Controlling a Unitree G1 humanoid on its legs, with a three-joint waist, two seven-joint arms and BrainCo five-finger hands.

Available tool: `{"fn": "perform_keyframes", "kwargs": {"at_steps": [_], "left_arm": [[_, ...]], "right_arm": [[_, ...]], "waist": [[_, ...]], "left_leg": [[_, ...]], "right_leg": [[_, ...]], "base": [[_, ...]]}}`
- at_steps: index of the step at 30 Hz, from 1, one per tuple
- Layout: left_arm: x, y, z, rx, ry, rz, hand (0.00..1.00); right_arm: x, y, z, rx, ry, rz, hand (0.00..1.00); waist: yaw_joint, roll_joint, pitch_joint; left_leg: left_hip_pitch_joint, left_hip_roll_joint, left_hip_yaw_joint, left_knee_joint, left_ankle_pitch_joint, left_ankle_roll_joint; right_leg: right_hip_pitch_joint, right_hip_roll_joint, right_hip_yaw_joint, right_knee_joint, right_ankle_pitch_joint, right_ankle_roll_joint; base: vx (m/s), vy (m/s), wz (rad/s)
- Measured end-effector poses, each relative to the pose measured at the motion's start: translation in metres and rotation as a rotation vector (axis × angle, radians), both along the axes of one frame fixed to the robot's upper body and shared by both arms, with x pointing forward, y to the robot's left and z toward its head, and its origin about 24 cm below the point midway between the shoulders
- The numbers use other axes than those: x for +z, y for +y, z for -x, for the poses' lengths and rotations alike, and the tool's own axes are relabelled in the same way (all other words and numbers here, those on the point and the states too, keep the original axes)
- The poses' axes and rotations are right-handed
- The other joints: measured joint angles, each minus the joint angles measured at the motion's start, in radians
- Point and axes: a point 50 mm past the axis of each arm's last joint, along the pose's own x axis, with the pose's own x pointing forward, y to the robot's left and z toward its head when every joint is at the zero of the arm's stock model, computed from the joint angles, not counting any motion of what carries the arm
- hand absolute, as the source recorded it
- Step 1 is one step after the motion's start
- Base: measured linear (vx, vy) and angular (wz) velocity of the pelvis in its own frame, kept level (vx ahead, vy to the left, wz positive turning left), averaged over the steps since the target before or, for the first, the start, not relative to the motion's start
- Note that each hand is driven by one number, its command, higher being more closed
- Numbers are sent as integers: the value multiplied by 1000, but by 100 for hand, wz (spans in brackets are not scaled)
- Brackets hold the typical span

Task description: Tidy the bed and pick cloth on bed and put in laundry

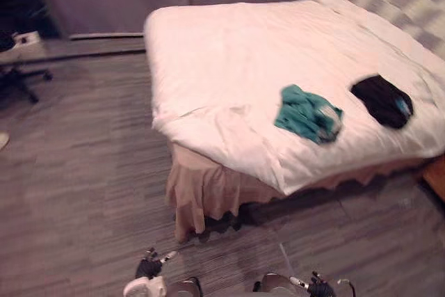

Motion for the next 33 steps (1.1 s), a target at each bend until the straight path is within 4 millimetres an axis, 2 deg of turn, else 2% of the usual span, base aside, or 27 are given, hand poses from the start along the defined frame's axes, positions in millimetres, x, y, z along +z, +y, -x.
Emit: {"fn": "perform_keyframes", "kwargs": {"at_steps": [1, 3, 4, 5, 7, 8, 9, 10, 12, 14, 15, 16, 17, 18, 19, 20, 22, 23, 25, 26, 29, 31, 33], "left_arm": [[18, 2, -18, -23, -109, -54, 0], [48, 3, -43, -79, -245, -162, 0], [81, 4, -62, -136, -369, -273, 0], [98, 4, -72, -167, -427, -329, 0], [159, -1, -97, -289, -628, -532, 0], [174, -4, -102, -325, -675, -582, 0], [199, -18, -115, -395, -774, -635, 0], [203, -21, -117, -404, -790, -639, 0], [216, -40, -131, -471, -857, -652, 0], [235, -76, -157, -608, -931, -673, 0], [239, -83, -163, -638, -940, -669, 0], [246, -100, -179, -712, -941, -664, 0], [248, -105, -186, -738, -929, -669, 0], [249, -116, -201, -780, -891, -679, 0], [251, -122, -214, -802, -848, -692, 0], [253, -125, -222, -807, -817, -709, 0], [265, -130, -243, -784, -755, -767, 0], [277, -130, -255, -759, -723, -805, 100], [286, -129, -261, -730, -704, -826, 100], [292, -126, -267, -707, -675, -848, 100], [303, -118, -272, -671, -600, -967, 100], [310, -105, -273, -656, -512, -1105, 100], [308, -93, -272, -658, -426, -1157, 100]], "right_arm": [[2, -5, -5, 14, -5, 13, 0], [3, -9, -4, 18, 7, 17, 0], [2, -9, -4, 10, 8, 9, 0], [2, -8, -4, 13, 6, 9, 0], [1, -3, -2, 27, 13, -1, 0], [0, 0, 0, 37, 16, -4, 0], [-1, 3, 7, 37, 20, -6, 0], [-1, 3, 7, 36, 19, -4, 0], [-1, 4, 9, 36, 22, -3, 0], [2, 8, -1, 36, -19, 2, 0], [3, 8, -4, 36, -35, 7, 0], [6, 7, -16, 39, -74, 20, 0], [8, 7, -21, 39, -93, 27, 0], [14, 6, -34, 42, -148, 40, 0], [22, 9, -51, 53, -212, 44, 0], [26, 11, -59, 64, -242, 51, 0], [40, 19, -85, 85, -352, 52, 0], [55, 21, -104, 95, -449, 63, 0], [70, 22, -118, 87, -540, 74, 0], [84, 21, -129, 107, -615, 95, 0], [112, 23, -146, 135, -744, 116, 0], [143, 23, -155, 104, -893, 115, 0], [173, 16, -159, 70, -1035, 133, 0]], "waist": [[-1, 31, -10], [-5, 49, -17], [-4, 54, -27], [-4, 54, -27], [-3, 35, -30], [-4, 27, -34], [-6, 14, -47], [-6, 13, -47], [-12, 5, -43], [-34, -7, -41], [-41, -6, -40], [-57, -7, -15], [-62, 0, 4], [-87, 6, 45], [-102, 11, 82], [-115, 10, 100], [-147, -5, 165], [-162, -19, 216], [-169, -22, 249], [-176, -21, 278], [-181, -23, 298], [-183, -28, 309], [-183, -28, 309]], "left_leg": [[14, 13, 28, -11, 7, -10], [28, 22, 38, -33, 17, -23], [41, 25, 39, -54, 26, -27], [48, 25, 41, -62, 29, -28], [66, 15, 58, -91, 36, -26], [67, 10, 64, -96, 36, -25], [63, 2, 75, -113, 37, -24], [64, 2, 77, -116, 36, -24], [65, 1, 100, -126, 36, -23], [6, 5, 146, -121, 39, -29], [-13, 4, 154, -122, 44, -28], [-34, 1, 174, -122, 61, -23], [-40, 0, 181, -121, 63, -22], [-47, -2, 204, -121, 66, -20], [-64, -2, 223, -114, 66, -19], [-85, -1, 233, -104, 68, -17], [-135, 9, 266, -67, 69, -15], [-165, 20, 285, -39, 69, -15], [-188, 28, 308, -29, 68, -15], [-200, 32, 318, -29, 69, -15], [-231, 37, 344, -29, 69, -15], [-233, 44, 359, -23, 67, -16], [-231, 49, 360, -13, 60, -17]], "right_leg": [[18, 11, -13, -26, -4, -7], [43, 20, -30, -47, -2, -9], [46, 25, -34, -47, -2, -10], [50, 26, -35, -48, -2, -10], [70, 26, -33, -83, 4, -19], [72, 23, -27, -95, 4, -19], [72, 19, -17, -120, 8, -18], [71, 19, -16, -122, 10, -18], [66, 20, -2, -133, 16, -16], [-17, 24, 34, -126, 33, -14], [-39, 24, 42, -126, 40, -15], [-72, 25, 65, -127, 56, -13], [-81, 25, 74, -130, 63, -13], [-103, 26, 94, -131, 74, -14], [-129, 28, 119, -132, 85, -11], [-152, 30, 130, -131, 93, -13], [-212, 39, 167, -130, 114, -14], [-249, 46, 186, -128, 130, -20], [-281, 53, 202, -126, 140, -25], [-302, 59, 216, -126, 145, -26], [-345, 68, 238, -125, 155, -24], [-347, 73, 244, -132, 159, -22], [-341, 76, 245, -135, 160, -20]], "base": [[137, -107, 10], [131, -94, 22], [84, -59, 11], [44, -27, 2], [-7, 10, -13], [-43, 36, -25], [-32, 23, -17], [-31, 27, -15], [-48, 11, -20], [-91, -9, -38], [-61, -15, -37], [-50, -6, -31], [-61, 1, -46], [-79, 8, -48], [-91, -1, -51], [-87, -14, -54], [-46, -40, -47], [-33, -58, -34], [-31, -63, -32], [-27, -67, -34], [-25, -63, -23], [-33, -52, -11], [-40, -53, -5]]}}
